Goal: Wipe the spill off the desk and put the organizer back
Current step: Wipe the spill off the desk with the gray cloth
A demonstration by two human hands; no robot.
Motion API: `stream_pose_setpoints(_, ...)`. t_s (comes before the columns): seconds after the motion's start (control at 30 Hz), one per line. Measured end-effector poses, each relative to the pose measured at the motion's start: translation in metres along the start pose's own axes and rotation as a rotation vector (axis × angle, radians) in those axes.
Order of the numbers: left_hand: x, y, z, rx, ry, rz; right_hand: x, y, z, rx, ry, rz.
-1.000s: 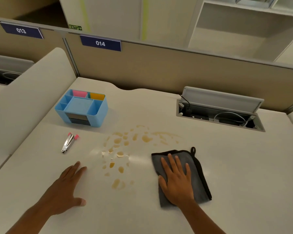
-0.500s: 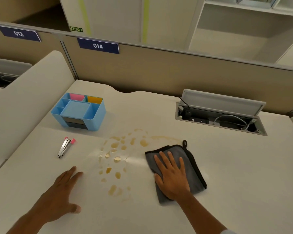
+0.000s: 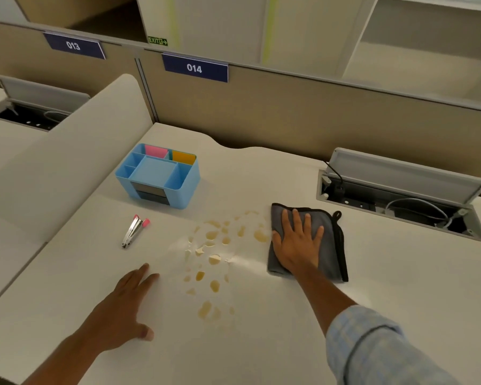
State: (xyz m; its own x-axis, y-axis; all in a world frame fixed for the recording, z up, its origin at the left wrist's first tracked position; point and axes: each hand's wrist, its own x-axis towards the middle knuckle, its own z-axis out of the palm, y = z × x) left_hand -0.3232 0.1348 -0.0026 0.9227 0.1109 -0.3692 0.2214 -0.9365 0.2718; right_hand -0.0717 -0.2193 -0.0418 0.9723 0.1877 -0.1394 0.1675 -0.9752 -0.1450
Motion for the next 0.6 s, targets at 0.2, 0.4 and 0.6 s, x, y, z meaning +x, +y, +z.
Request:
stream_pose_setpoints(0.2, -0.001, 0.002, -0.002, 0.010, -0.009, -0.005, -0.020, -0.027, 0.015, -0.043, 0.006, -0.223)
stream_pose_setpoints(0.4, -0.001, -0.003, 0.001, -0.005, 0.005, -0.005, -0.034, 0.014, 0.024, -0.060, 0.042, -0.189)
stream_pose_setpoints(0.6, 0.001, -0.004, 0.004, 0.003, -0.001, -0.012, 0.032, -0.024, 0.011, -0.037, 0.018, -0.067)
